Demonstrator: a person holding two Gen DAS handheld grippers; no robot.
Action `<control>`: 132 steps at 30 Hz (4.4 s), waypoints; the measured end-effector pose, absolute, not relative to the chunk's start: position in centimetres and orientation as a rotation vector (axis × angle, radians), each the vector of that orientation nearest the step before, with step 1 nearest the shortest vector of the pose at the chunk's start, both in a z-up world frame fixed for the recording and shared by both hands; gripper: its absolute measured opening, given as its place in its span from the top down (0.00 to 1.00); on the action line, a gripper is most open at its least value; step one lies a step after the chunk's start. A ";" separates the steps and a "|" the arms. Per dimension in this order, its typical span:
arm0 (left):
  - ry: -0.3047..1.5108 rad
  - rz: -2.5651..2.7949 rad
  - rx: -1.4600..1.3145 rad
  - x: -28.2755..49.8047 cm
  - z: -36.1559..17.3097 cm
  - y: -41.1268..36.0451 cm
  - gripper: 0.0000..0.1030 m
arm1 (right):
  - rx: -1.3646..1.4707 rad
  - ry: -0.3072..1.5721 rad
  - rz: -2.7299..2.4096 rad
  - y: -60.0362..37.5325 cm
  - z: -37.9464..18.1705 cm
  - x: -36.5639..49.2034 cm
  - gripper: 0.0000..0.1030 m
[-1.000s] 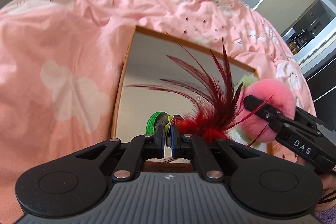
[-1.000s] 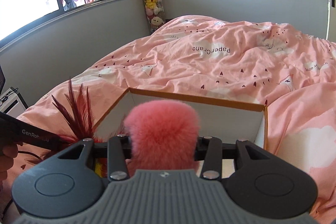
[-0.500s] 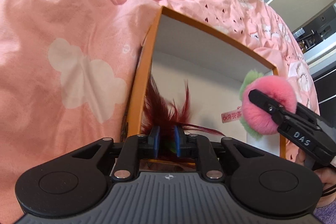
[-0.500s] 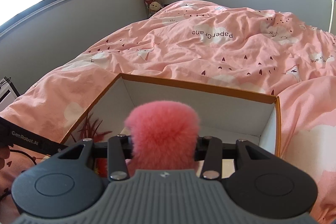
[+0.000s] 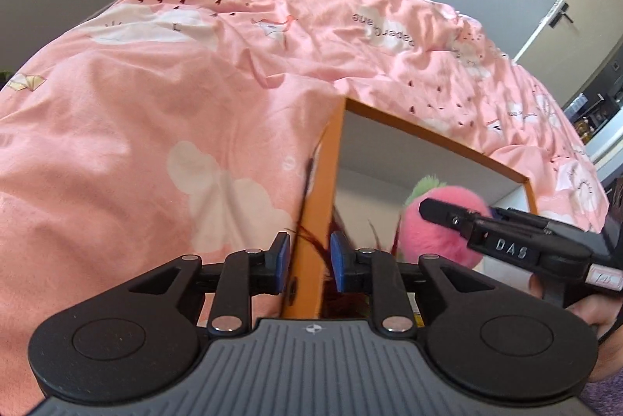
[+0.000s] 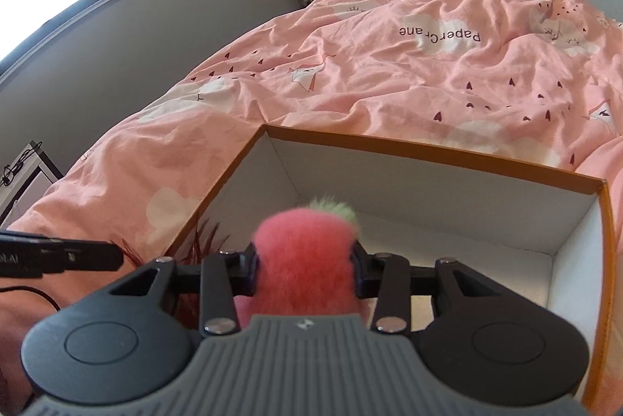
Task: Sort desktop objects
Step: 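Lower both items into the box and open both grippers, then grasp the pink pouch with the left gripper while the right grasps the PHOTO CARD box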
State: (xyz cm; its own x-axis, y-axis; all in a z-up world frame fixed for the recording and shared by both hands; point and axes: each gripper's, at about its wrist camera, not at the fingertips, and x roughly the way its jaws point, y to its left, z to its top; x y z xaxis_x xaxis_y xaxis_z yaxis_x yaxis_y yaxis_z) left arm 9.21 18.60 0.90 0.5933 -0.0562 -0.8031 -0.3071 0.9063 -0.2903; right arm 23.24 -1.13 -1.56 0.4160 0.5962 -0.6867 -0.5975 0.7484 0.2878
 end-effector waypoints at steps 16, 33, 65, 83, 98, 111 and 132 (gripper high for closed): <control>0.976 0.132 -0.430 9.4 -1.1 18.1 0.74 | -0.037 1.126 0.742 1.0 -6.1 25.3 0.63; 0.994 0.122 -0.427 9.0 -1.5 17.8 0.74 | -0.100 1.307 0.796 0.5 -7.4 24.6 0.90; 0.849 0.068 -0.267 5.4 1.6 12.2 0.74 | -0.021 0.857 0.673 -5.7 -0.2 13.5 0.63; 0.812 -0.083 -0.082 1.2 1.7 4.8 0.64 | -0.118 0.685 0.518 -11.5 1.2 5.4 0.55; 0.992 -0.221 0.001 0.5 -1.1 0.1 0.63 | -0.195 0.820 0.428 -16.3 -1.2 3.5 0.44; 1.019 -0.319 0.051 -0.7 -1.7 -2.4 0.63 | -0.058 0.895 0.407 -18.9 -2.9 2.8 0.44; 1.047 -0.434 -0.018 0.4 -2.0 -3.6 0.52 | -0.070 0.942 0.386 -18.6 -3.1 3.6 0.56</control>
